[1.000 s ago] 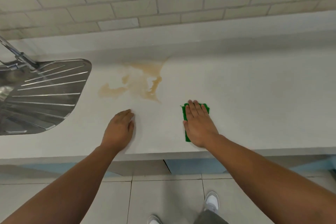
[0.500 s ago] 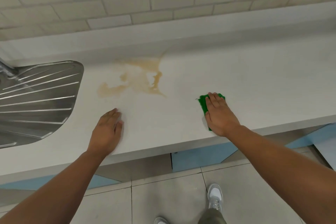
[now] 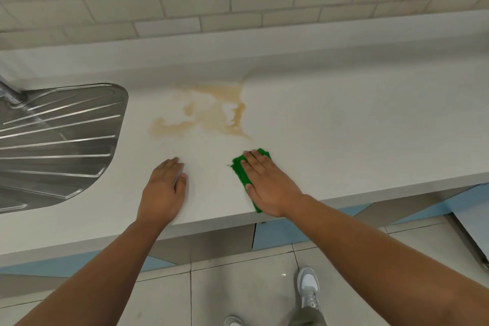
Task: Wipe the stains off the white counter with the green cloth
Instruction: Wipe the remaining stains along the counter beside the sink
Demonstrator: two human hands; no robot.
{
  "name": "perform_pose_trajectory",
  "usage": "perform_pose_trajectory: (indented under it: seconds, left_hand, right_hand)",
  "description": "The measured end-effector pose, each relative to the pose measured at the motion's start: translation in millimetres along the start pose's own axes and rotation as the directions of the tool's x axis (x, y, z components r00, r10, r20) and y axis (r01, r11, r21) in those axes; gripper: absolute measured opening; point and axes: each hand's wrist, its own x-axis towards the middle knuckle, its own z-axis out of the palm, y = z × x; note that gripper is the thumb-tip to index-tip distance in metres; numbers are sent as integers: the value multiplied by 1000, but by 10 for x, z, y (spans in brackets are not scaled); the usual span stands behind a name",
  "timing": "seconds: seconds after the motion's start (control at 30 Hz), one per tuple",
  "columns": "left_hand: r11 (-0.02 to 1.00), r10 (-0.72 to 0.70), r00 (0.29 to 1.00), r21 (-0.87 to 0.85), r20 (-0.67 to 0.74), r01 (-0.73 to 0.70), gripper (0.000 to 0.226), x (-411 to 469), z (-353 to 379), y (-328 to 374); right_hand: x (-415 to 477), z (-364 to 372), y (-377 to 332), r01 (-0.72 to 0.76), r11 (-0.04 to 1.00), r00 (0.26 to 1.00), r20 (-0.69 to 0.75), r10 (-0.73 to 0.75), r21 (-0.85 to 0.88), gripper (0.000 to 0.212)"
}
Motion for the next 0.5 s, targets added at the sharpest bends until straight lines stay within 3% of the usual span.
perform_pose_trajectory:
  seconds: [0.1,0.3,0.5]
  left_hand:
    - [1000,6,1000,1,12,-6,38,-1,-5,-8]
    - [1000,2,1000,-8,-2,-2,38,-5,6,-8]
    - [1000,-6,1000,-7,-6,6,39,11,32,-41]
  right_hand:
    - [-238,-97,390,20,1000,1000,-10,-20,-18,63]
    - [-389,-241,1291,-261,965,965,-46,259,-35,66]
    - [119,-298,1601,-483,874,875,-66,479,-61,60]
